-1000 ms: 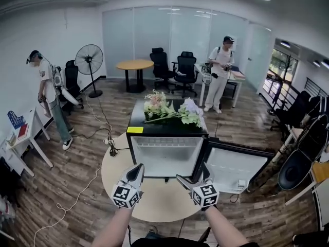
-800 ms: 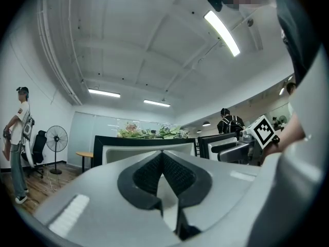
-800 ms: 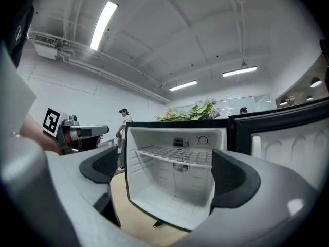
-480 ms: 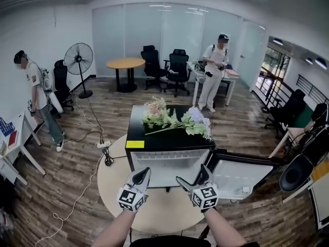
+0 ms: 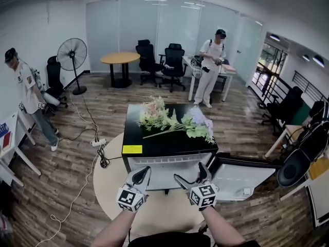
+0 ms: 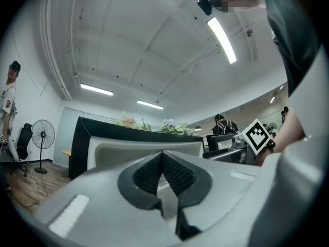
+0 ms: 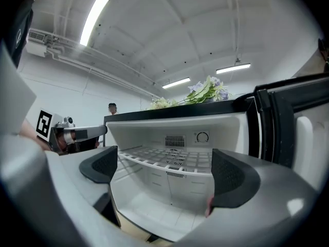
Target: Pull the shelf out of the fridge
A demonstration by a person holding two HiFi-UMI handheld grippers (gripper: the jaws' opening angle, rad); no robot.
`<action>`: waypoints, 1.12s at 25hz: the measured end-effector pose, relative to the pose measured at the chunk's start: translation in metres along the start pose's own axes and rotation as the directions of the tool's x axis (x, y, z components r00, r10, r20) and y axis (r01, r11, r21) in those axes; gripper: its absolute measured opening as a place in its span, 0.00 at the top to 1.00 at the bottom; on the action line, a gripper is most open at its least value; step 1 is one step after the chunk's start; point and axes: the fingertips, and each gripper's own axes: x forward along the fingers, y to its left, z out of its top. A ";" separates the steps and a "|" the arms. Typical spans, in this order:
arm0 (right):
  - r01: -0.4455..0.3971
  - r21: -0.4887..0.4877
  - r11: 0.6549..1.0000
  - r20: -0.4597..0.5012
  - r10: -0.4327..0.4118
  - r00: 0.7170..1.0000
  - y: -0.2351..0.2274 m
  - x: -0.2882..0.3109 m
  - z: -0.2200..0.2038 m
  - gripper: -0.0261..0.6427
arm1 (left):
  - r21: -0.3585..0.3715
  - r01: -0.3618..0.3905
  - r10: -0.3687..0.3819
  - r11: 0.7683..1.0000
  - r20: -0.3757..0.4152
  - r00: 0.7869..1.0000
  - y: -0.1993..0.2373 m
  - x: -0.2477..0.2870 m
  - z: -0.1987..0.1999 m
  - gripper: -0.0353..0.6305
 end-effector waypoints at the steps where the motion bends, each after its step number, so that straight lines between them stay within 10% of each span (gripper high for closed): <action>1: -0.004 0.009 1.000 -0.002 0.004 1.000 -0.001 0.002 -0.002 0.09 | 0.000 -0.004 0.004 1.000 0.000 1.000 0.000 0.001 -0.002 0.95; 12: -0.042 0.129 0.991 -0.007 0.043 0.999 -0.013 0.020 -0.017 0.10 | 0.020 -0.080 0.080 0.997 0.028 0.996 0.008 0.011 0.002 0.95; 28: -0.028 0.485 0.874 -0.009 0.037 0.999 -0.040 0.043 -0.035 0.16 | 0.038 -0.084 0.084 0.996 0.016 0.996 0.008 0.020 0.001 0.95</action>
